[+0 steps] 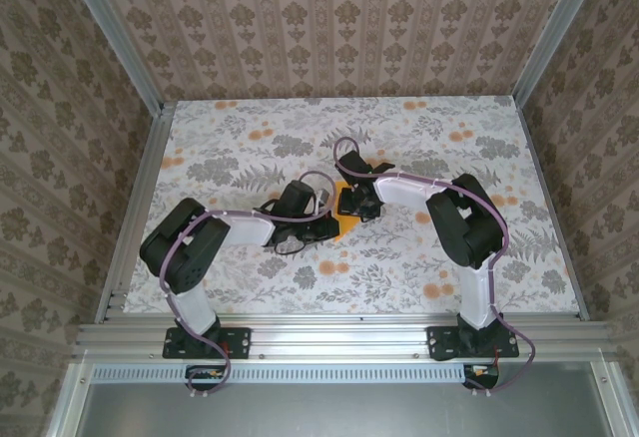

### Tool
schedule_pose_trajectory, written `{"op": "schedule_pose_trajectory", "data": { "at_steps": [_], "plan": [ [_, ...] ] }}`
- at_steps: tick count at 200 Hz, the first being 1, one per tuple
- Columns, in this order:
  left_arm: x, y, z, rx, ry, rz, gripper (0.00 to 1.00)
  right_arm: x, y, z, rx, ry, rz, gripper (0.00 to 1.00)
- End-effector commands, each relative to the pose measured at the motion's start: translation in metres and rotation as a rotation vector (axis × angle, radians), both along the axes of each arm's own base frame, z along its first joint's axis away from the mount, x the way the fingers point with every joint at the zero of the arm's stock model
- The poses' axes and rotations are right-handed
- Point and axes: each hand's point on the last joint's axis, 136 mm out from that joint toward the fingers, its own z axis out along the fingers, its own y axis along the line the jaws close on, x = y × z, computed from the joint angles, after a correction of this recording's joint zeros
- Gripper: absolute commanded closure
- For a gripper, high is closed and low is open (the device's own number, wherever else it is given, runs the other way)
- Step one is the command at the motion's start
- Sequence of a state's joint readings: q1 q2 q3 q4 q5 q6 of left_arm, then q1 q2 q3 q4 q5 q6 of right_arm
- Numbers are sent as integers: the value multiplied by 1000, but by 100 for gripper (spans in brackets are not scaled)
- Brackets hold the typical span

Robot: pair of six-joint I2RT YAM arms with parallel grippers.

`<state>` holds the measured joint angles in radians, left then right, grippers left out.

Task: Fold a paper plane with a square sheet of paper (pick it up from the middle)
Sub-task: Fourth fold the wing at the center of the table.

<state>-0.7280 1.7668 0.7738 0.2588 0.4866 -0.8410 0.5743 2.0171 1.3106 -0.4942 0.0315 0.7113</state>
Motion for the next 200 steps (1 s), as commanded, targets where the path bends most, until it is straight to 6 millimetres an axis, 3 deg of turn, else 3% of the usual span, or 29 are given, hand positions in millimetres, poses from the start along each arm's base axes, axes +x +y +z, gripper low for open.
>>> {"op": "schedule_pose_trajectory", "data": {
  "at_steps": [1, 96, 151, 200],
  "plan": [
    [-5, 1, -9, 36, 26, -16, 96, -76, -77, -93, -316, 316, -43, 50],
    [-9, 9, -22, 83, 45, -5, 97, -77, -79, -95, -323, 319, -47, 50],
    [-22, 12, -30, 109, 68, -27, 97, -78, -80, -95, -328, 323, -50, 50],
    [-39, 32, -48, 200, 98, -26, 97, -79, -81, -96, -333, 322, -51, 51]
  ]
}}
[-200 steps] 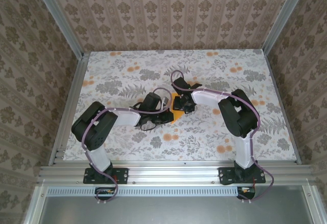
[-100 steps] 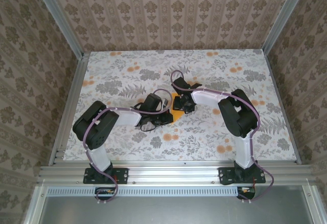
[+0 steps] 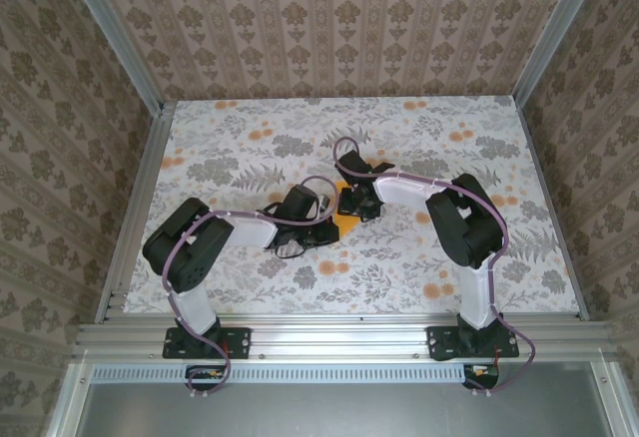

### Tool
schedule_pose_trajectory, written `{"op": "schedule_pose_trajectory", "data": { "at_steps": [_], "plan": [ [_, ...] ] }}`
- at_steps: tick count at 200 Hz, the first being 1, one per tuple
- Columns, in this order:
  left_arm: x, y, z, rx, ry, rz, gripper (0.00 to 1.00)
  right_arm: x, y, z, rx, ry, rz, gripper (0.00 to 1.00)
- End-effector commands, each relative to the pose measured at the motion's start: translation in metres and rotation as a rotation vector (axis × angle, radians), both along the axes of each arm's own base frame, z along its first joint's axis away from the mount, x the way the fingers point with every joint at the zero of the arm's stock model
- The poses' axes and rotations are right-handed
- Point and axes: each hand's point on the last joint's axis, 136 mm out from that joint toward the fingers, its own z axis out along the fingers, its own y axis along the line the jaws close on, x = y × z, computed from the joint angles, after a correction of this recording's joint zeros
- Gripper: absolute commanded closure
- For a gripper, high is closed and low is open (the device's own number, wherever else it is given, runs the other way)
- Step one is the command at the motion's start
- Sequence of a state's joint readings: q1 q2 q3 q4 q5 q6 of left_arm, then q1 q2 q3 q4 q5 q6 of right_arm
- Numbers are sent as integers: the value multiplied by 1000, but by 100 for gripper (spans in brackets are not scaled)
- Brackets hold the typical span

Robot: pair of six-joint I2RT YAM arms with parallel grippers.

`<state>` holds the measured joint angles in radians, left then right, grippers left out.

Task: Fold a paper plane with a square sheet of paper (pick it up from the middle)
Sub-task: Fourth fold the wing at the center of the table.

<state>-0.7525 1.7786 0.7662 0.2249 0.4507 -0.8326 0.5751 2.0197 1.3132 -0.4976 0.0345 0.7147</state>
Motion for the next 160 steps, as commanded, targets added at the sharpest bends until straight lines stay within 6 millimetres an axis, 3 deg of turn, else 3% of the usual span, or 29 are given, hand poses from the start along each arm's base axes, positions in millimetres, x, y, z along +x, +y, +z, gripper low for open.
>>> {"op": "schedule_pose_trajectory", "data": {
  "at_steps": [1, 33, 97, 122, 160],
  "plan": [
    [-29, 29, -34, 146, 83, -17, 97, -79, -81, -95, -329, 321, -49, 50],
    [-29, 41, -35, 202, 67, 10, 98, -79, -81, -97, -329, 323, -50, 50],
    [-35, 38, -31, 180, 70, -7, 98, -79, -82, -97, -336, 321, -51, 50],
    [-32, 33, -13, 125, 37, -15, 97, -80, -82, -97, -332, 322, -50, 50],
    [-2, 19, 27, -13, -48, 57, 96, -79, -80, -98, -326, 322, -52, 50]
  ]
}}
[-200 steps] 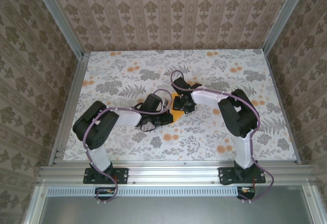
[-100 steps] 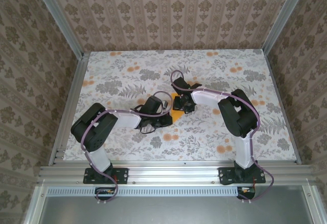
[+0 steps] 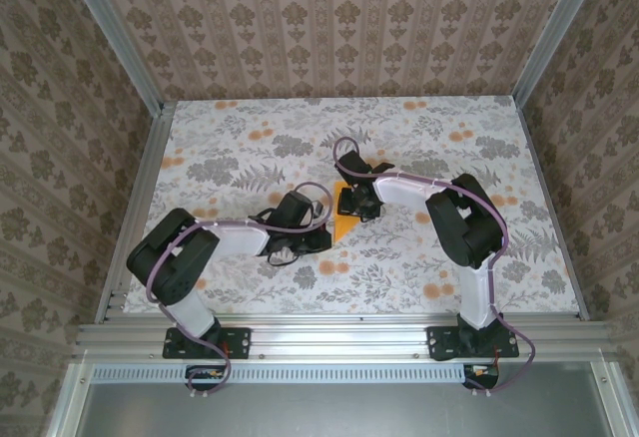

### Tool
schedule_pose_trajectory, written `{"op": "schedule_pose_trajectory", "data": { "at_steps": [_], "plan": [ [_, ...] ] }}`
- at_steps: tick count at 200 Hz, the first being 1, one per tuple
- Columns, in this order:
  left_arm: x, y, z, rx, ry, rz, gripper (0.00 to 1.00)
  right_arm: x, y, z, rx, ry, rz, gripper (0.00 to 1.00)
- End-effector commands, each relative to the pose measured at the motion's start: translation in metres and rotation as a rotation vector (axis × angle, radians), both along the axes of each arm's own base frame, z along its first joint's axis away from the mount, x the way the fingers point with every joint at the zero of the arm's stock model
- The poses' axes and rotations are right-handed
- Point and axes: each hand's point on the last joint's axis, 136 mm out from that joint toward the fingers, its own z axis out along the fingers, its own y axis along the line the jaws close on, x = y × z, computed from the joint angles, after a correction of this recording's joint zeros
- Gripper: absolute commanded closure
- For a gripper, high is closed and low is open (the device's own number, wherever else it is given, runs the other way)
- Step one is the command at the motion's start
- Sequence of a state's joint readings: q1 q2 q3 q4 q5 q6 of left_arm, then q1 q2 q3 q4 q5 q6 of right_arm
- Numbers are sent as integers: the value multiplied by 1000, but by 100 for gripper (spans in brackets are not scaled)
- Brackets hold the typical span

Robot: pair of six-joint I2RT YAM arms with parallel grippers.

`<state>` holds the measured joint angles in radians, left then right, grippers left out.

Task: Fold a paper plane with a square sheet of paper (pick it up from the middle)
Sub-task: Fourth fold the wing at the center of the table.

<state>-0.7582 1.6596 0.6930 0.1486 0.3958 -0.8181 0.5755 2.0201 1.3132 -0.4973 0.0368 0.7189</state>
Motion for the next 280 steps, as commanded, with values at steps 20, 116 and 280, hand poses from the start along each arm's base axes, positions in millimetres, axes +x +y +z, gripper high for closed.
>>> {"op": "schedule_pose_trajectory", "data": {
  "at_steps": [20, 116, 280],
  "plan": [
    [24, -15, 27, -125, -44, 55, 96, -79, -79, -98, -321, 326, -49, 50],
    [47, -33, 25, -193, -46, 70, 97, -79, -81, -99, -332, 329, -59, 51],
    [34, -9, -28, 25, 48, 87, 100, -79, -81, -98, -326, 327, -66, 51]
  ]
}}
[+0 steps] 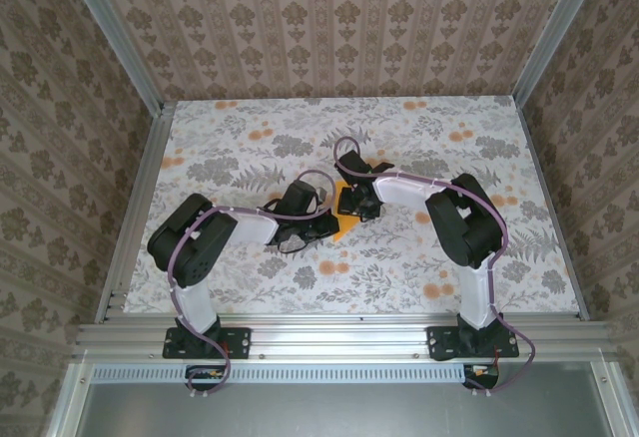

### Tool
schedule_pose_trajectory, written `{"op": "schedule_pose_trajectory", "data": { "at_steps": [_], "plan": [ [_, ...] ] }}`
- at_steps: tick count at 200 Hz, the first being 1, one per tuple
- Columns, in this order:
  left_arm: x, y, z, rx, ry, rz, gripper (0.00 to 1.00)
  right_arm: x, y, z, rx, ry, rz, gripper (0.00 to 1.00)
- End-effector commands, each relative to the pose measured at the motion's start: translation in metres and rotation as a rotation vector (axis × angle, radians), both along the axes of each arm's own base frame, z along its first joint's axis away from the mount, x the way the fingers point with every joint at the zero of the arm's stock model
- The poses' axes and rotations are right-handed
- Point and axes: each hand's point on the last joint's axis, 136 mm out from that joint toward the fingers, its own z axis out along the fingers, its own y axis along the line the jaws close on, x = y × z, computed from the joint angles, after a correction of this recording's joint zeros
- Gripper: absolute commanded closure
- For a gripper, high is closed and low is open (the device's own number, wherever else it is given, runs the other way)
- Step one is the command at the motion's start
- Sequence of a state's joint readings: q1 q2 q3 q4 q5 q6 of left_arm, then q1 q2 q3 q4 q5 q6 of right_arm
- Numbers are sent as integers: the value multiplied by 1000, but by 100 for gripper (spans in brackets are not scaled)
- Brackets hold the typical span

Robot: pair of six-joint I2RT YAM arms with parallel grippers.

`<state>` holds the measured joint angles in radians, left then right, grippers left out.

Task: Fold a paper plane with a square sheet of paper (pick it up from the middle)
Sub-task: Fourth fold the wing at the center of the table.

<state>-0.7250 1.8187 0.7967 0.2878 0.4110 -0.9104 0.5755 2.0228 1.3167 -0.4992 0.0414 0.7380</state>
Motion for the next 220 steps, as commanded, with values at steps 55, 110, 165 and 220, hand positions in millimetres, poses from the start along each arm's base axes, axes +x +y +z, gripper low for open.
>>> {"op": "schedule_pose_trajectory", "data": {
  "at_steps": [55, 110, 165, 220],
  "plan": [
    [-21, 24, -41, 173, 91, -28, 100, -38, -38, -40, -108, 197, -29, 49],
    [-29, 27, -55, 189, 132, -40, 100, 6, 9, 59, 292, -49, 11, 48],
    [-31, 26, -57, 187, 139, -48, 100, -17, 32, 63, 500, -77, 86, 79],
    [-31, 29, -58, 195, 138, -41, 100, -27, 41, 28, 515, 8, 98, 100]
  ]
}}
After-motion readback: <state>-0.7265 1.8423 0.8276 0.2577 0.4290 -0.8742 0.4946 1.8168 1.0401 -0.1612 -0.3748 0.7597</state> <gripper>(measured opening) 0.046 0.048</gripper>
